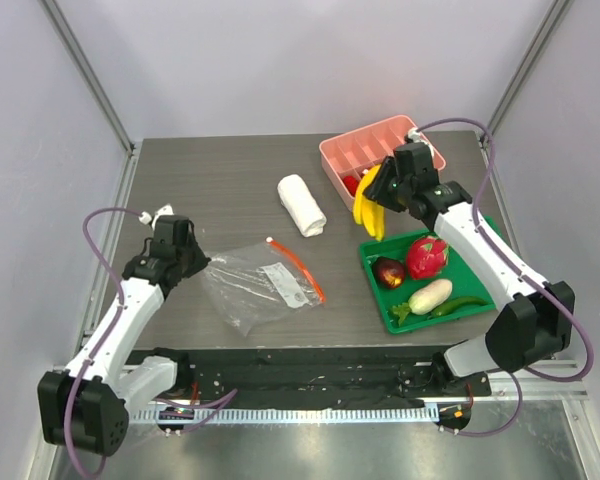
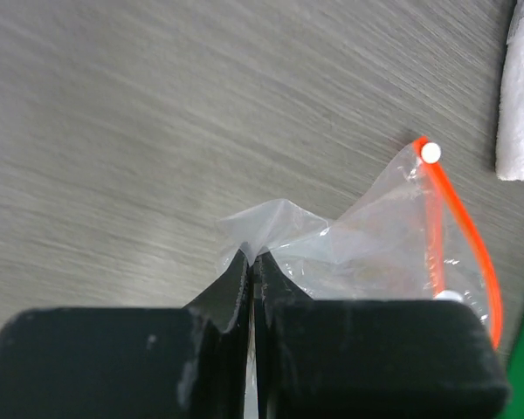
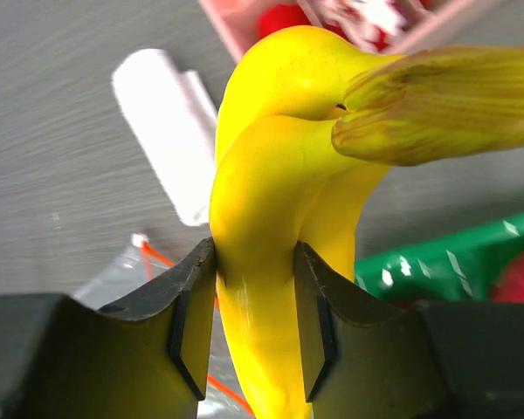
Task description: Open the zip-top bag and remove the fake food
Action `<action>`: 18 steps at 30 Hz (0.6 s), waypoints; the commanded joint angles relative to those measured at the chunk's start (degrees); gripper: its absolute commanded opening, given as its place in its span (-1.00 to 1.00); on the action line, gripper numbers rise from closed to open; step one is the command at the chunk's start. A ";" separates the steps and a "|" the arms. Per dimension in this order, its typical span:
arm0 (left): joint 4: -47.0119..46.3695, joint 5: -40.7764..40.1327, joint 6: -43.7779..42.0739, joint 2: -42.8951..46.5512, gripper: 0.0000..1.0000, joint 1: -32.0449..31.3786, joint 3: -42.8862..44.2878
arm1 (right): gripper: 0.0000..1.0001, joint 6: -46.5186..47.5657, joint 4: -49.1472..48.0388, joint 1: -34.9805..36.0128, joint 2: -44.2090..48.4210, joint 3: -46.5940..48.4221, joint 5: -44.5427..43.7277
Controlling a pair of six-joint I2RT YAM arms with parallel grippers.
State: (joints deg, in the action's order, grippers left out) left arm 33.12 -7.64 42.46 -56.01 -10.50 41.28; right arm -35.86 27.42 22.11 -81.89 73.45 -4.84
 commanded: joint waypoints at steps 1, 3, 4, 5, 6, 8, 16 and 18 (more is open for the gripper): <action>-1.49 -5.18 -10.45 -6.01 -0.98 0.66 6.43 | -0.97 0.43 14.66 -4.96 4.53 3.63 -1.92; 2.35 -8.25 -12.83 -10.68 -0.64 1.36 13.37 | -0.97 4.03 22.74 -7.85 5.59 3.19 -5.96; 4.38 -11.75 -14.14 -15.31 -0.51 1.54 16.44 | -0.98 5.52 24.77 -10.65 6.73 3.28 -7.19; 6.06 -13.35 -14.85 -17.45 -0.22 1.54 19.08 | -0.97 8.49 28.35 -12.34 7.26 3.54 -10.24; 10.08 -14.85 -15.12 -19.56 -0.11 1.45 24.85 | -0.98 9.48 30.13 -13.83 7.62 3.98 -11.75; 13.97 -19.84 -13.90 -25.27 0.15 1.45 29.89 | -0.98 11.67 33.82 -18.23 7.88 4.25 -14.22; 27.44 -21.20 -9.06 -31.63 0.83 -5.12 46.70 | -0.97 17.30 30.52 -20.79 5.08 -4.52 -34.09; 26.30 -19.45 -8.71 -28.90 0.84 -11.62 46.26 | -0.87 17.05 29.28 -20.88 2.18 -5.86 -35.06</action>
State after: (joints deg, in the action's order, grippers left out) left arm 55.07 -27.70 32.62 -89.06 -13.37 85.71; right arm -22.20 59.29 1.13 -76.34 70.89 -30.72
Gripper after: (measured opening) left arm 0.917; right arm 0.416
